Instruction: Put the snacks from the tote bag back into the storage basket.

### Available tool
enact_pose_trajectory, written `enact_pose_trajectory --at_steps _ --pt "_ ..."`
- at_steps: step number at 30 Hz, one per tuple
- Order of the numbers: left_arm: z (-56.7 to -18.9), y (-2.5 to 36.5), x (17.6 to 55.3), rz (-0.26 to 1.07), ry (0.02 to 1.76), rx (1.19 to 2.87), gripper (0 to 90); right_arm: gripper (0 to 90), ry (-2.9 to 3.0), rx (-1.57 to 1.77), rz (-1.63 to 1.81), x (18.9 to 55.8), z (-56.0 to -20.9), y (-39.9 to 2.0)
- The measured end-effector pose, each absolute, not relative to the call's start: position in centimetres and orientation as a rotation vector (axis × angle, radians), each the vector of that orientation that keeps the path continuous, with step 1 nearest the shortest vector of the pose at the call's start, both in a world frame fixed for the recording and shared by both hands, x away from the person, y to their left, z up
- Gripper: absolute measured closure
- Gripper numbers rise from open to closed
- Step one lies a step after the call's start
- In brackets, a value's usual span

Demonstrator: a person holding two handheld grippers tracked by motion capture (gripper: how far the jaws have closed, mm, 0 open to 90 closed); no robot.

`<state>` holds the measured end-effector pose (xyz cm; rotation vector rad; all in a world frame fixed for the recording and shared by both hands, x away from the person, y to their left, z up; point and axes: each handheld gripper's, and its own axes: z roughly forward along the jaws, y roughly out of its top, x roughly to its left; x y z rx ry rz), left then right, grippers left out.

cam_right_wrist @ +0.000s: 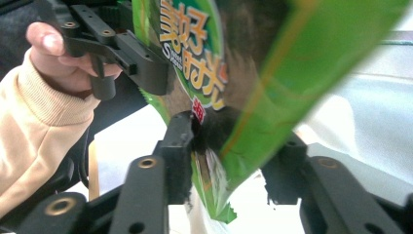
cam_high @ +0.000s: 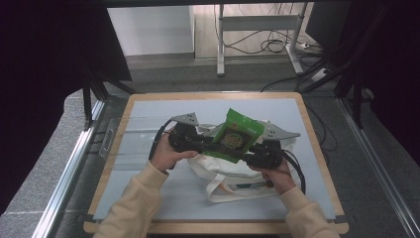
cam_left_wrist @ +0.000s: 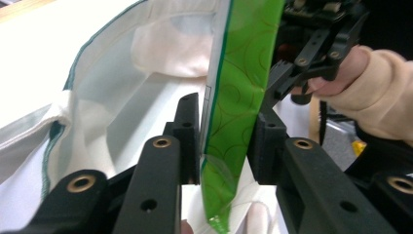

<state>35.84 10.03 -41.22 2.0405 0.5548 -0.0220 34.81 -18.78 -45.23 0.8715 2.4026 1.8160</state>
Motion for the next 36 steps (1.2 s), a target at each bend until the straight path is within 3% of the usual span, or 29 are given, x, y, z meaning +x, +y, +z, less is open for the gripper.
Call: enact_pose_trajectory --at_steps 6,19,36 --pt "-41.5 10.0 35.9 -0.01 0.56 2.043 62.3 70.8 2.432 0.814 1.837 34.8 -45.1 -19.0" --pt "-41.1 10.5 35.6 0.065 0.595 2.032 39.7 72.1 2.427 0.742 1.717 34.1 -43.9 -19.6" --pt "-40.7 12.1 35.2 0.092 0.62 2.044 36.2 72.0 2.512 0.764 1.401 34.0 -42.4 -22.2"
